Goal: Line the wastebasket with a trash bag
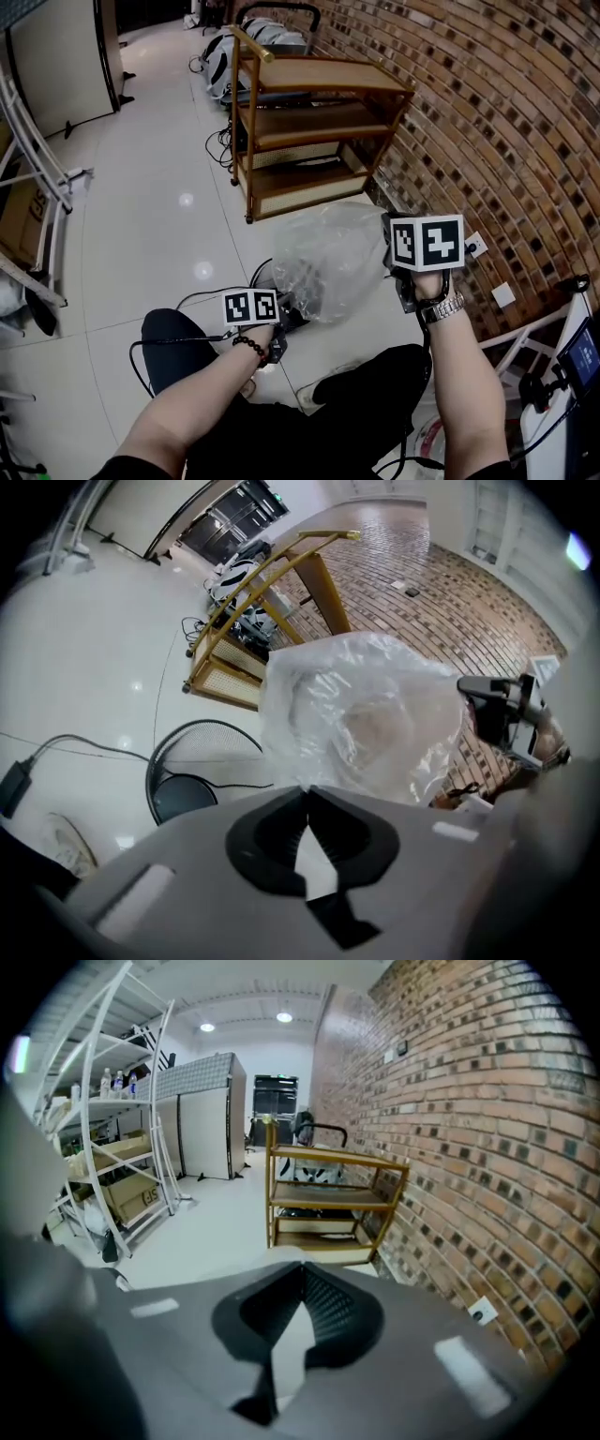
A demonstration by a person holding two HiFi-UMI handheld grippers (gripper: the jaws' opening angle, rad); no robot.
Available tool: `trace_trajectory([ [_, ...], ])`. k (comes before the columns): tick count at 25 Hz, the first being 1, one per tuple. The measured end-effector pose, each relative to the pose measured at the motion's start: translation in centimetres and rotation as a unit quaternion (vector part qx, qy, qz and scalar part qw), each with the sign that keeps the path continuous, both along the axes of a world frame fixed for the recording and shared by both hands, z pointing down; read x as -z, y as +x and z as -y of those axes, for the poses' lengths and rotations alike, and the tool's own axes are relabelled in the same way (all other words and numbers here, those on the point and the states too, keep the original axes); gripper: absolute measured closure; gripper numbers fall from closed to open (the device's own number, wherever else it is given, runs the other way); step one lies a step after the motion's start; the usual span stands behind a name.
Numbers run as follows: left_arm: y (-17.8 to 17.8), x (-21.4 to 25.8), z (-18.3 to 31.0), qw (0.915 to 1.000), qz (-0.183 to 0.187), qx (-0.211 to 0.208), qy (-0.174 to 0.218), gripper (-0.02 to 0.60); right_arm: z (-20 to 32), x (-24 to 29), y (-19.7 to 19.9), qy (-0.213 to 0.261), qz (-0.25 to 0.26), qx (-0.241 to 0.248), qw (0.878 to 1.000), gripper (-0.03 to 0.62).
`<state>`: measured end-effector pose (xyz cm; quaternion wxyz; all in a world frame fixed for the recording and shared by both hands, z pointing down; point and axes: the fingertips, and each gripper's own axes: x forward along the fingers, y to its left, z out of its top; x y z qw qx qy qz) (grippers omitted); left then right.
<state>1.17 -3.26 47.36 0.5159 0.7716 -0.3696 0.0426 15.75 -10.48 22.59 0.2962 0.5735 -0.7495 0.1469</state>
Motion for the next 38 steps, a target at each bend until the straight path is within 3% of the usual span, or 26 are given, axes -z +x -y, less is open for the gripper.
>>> trace_trajectory([
  [5, -3.8, 2.1, 0.5, 0.9991, 0.037, -0.015, 0.012, 0.580, -0.4, -2.5, -0.2, -0.024, 0.017, 0.003, 1.000, 0.591],
  [11, -7.5, 4.3, 0.6, 0.9926, 0.096, -0.074, -0.005, 0.580, -1.4, -5.4, -0.5, -0.057, 0.035, 0.009, 0.998, 0.591],
  [14, -8.5, 4.9, -0.1, 0.9836, 0.130, -0.123, -0.022, 0.580, -2.0, -6.7, -0.5, -0.071, 0.048, 0.009, 0.996, 0.591],
  [17, -9.3, 4.9, -1.0, 0.9687, 0.177, -0.171, -0.032, 0.580, -2.8, -8.2, -0.6, -0.083, 0.060, 0.008, 0.995, 0.591],
  [22, -10.4, 4.2, -1.6, 0.9489, 0.225, -0.214, -0.055, 0.580, -3.8, -11.1, -0.8, -0.106, 0.069, 0.004, 0.992, 0.591],
  [30, -10.4, 1.5, -2.0, 0.9315, 0.256, -0.244, -0.084, 0.580, -4.7, -15.7, 0.1, -0.122, 0.045, -0.011, 0.991, 0.591],
  [38, -10.6, -1.9, -1.0, 0.9221, 0.281, -0.245, -0.103, 0.580, -4.6, -20.7, 0.7, -0.121, 0.024, -0.021, 0.992, 0.591],
])
